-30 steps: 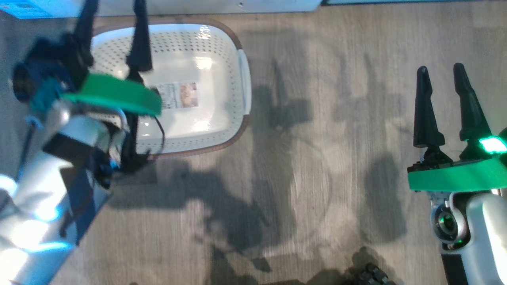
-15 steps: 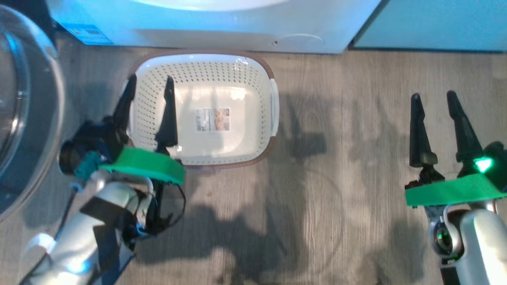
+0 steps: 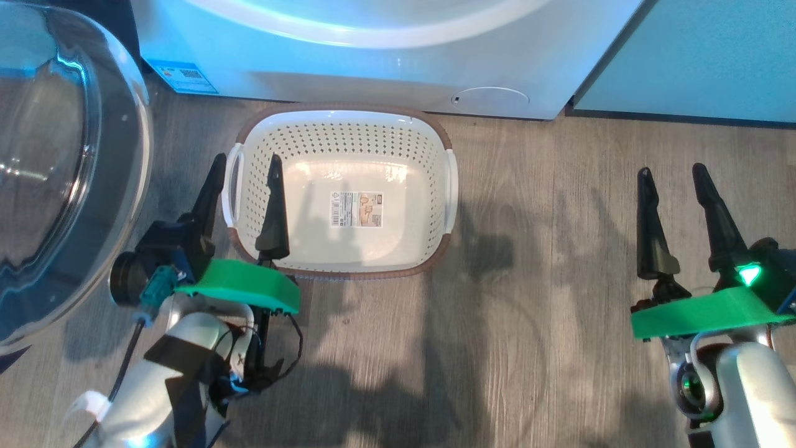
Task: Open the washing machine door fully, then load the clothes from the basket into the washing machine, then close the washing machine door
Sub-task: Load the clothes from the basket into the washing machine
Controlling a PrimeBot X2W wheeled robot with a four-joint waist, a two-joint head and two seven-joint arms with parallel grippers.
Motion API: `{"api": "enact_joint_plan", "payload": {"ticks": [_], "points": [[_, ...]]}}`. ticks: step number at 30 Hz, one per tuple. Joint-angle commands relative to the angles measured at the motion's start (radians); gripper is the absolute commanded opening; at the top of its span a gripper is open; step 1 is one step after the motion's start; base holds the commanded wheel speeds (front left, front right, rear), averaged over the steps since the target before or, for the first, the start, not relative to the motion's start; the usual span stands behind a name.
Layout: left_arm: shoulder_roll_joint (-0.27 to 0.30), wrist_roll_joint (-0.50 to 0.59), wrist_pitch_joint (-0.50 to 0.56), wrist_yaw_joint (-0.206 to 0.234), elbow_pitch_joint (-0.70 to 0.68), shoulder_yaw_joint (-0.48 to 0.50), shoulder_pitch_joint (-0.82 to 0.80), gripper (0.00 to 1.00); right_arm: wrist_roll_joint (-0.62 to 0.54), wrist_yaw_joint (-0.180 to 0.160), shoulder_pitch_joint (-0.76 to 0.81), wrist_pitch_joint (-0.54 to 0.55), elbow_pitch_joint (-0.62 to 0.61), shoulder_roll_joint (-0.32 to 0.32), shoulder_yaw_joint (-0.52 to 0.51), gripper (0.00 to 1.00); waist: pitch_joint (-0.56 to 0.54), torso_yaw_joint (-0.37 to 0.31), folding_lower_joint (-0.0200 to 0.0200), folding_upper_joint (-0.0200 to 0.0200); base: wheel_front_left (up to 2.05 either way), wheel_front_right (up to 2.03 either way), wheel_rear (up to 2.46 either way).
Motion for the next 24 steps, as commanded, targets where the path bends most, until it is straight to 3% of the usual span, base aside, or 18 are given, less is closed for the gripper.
{"api": "enact_joint_plan", "payload": {"ticks": [1, 12, 24], "points": [[0.017, 0.011, -0.007, 0.053, -0.023, 0.048, 0.000, 1.00, -0.008, 0.004, 0.006, -0.007, -0.028, -0.007, 0.022, 1.00, 0.000, 0.000, 0.0001, -0.0001, 0.00, 0.00, 0.00], [0.010, 0.024, -0.007, 0.023, 0.012, 0.084, -0.034, 1.00, 0.011, 0.004, 0.000, -0.007, -0.036, -0.007, 0.035, 1.00, 0.025, -0.022, 0.0001, -0.0001, 0.00, 0.00, 0.00], [0.053, 0.012, 0.052, -0.023, 0.057, 0.101, -0.194, 1.00, 0.047, 0.004, -0.032, -0.007, -0.076, -0.007, 0.060, 1.00, 0.120, -0.091, 0.0001, -0.0001, 0.00, 0.00, 0.00]]}}
